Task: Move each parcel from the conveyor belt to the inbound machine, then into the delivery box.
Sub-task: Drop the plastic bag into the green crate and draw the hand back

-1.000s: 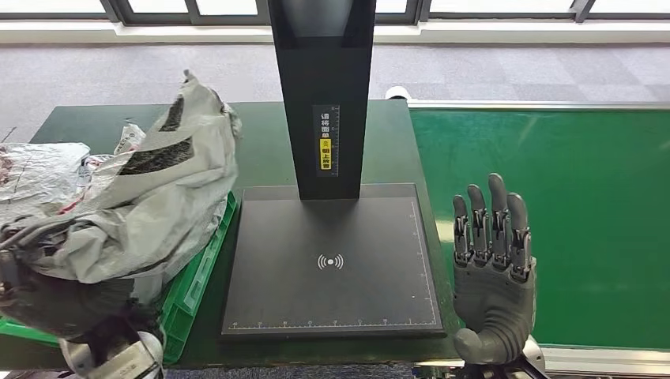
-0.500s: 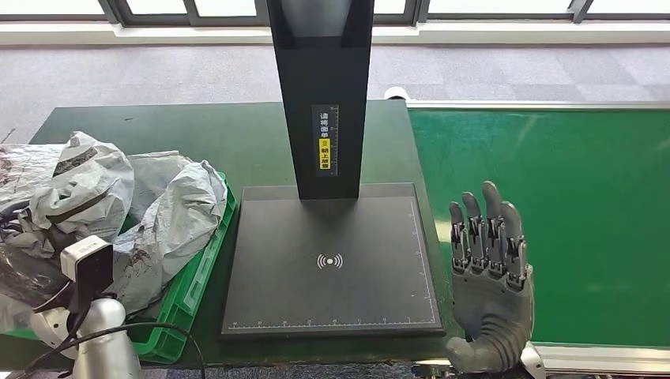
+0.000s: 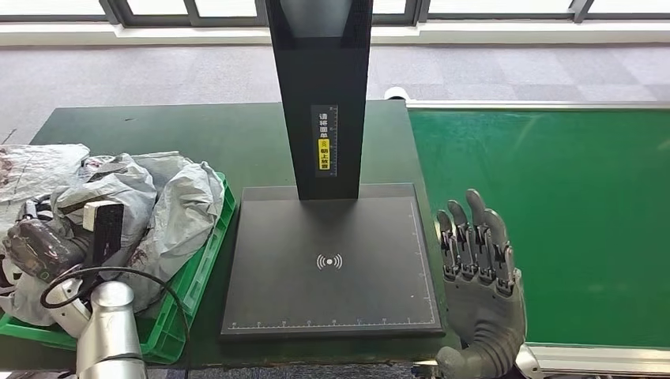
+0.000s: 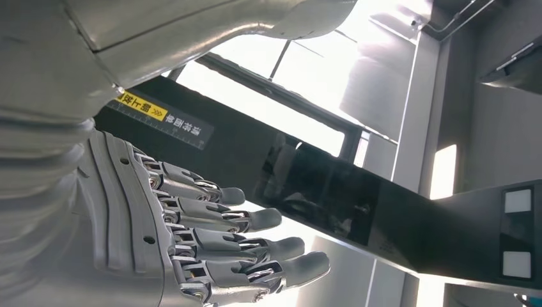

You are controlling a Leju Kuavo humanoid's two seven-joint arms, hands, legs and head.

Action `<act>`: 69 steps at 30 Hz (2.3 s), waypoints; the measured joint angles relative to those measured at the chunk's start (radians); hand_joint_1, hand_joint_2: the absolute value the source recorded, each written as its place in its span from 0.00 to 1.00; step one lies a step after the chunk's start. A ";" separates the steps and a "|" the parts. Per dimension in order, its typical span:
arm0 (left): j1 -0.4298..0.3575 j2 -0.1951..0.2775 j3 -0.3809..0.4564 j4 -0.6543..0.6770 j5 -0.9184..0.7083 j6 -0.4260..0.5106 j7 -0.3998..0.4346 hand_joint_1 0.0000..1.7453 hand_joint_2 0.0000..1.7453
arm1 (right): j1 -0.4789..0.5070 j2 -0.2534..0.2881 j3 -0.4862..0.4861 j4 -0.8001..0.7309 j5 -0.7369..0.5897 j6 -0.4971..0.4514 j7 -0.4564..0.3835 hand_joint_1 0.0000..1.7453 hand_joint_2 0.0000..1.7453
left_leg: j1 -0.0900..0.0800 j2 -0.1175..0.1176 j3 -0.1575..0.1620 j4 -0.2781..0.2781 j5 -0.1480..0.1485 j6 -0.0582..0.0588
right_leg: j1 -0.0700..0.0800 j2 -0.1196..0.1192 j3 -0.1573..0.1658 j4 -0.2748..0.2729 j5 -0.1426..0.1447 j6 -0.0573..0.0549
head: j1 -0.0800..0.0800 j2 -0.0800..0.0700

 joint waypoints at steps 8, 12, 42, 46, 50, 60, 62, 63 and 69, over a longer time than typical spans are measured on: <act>0.020 -0.009 -0.090 0.010 0.118 0.000 -0.049 0.00 0.50 | 0.000 0.003 0.000 0.000 -0.005 0.004 0.000 0.00 1.00 | 0.000 -0.001 0.003 -0.001 0.000 0.000 | -0.001 -0.001 0.003 0.000 0.000 0.000 | 0.000 0.000; 0.031 -0.011 -0.118 0.008 0.161 0.000 -0.051 0.00 0.00 | 0.000 0.004 0.000 0.000 -0.007 0.004 0.000 0.00 1.00 | 0.000 0.000 0.004 -0.001 0.000 0.000 | -0.001 -0.001 0.004 0.000 0.000 0.000 | 0.000 0.000; 0.397 -0.028 -0.595 -0.397 0.660 -0.001 -0.179 0.00 0.00 | -0.002 0.005 0.000 -0.001 -0.013 -0.010 0.000 0.00 1.00 | 0.000 -0.001 -0.001 -0.001 -0.001 0.001 | 0.000 -0.001 0.001 -0.001 -0.002 0.002 | 0.000 0.000; 0.425 -0.071 -0.595 -0.469 0.692 -0.001 -0.288 0.00 0.00 | -0.004 0.009 0.000 -0.005 -0.008 -0.025 0.000 0.00 1.00 | 0.000 -0.001 -0.001 -0.001 -0.002 0.002 | 0.000 -0.001 0.001 -0.001 -0.002 0.002 | 0.000 0.000; 0.435 -0.094 -0.593 -0.512 0.735 -0.001 -0.318 0.00 0.00 | -0.016 0.015 0.000 -0.005 -0.006 -0.033 0.000 0.00 1.00 | 0.000 -0.001 -0.002 -0.001 -0.002 0.002 | 0.000 -0.001 0.001 -0.001 -0.002 0.002 | 0.000 0.000; 0.424 -0.088 -0.546 -0.537 1.045 -0.043 -0.353 0.00 0.00 | -0.035 0.018 0.000 0.000 -0.027 -0.037 0.001 0.00 1.00 | 0.000 -0.001 -0.001 -0.001 -0.001 0.001 | 0.000 -0.001 -0.001 0.000 -0.002 0.002 | 0.000 0.000; 0.418 -0.072 -0.570 -0.531 1.161 -0.149 -0.347 0.00 0.00 | -0.036 0.018 0.000 0.001 -0.024 -0.039 0.001 0.00 1.00 | 0.000 -0.001 -0.001 -0.001 -0.001 0.001 | 0.000 -0.001 -0.001 -0.001 -0.002 0.002 | 0.000 0.000; 0.416 -0.061 -0.588 -0.527 1.209 -0.227 -0.343 0.00 0.00 | -0.034 0.018 0.000 0.001 -0.023 -0.039 0.001 0.00 1.00 | 0.000 -0.001 -0.001 -0.001 -0.001 0.001 | 0.000 -0.001 -0.001 -0.001 -0.002 0.002 | 0.000 0.000; 0.405 0.014 -0.716 -0.505 1.280 -0.705 -0.325 0.00 0.00 | -0.021 0.017 -0.007 0.001 -0.029 -0.004 0.000 0.00 0.50 | 0.000 -0.001 -0.002 0.000 -0.001 0.001 | 0.000 0.000 -0.001 -0.001 -0.002 0.002 | 0.000 0.000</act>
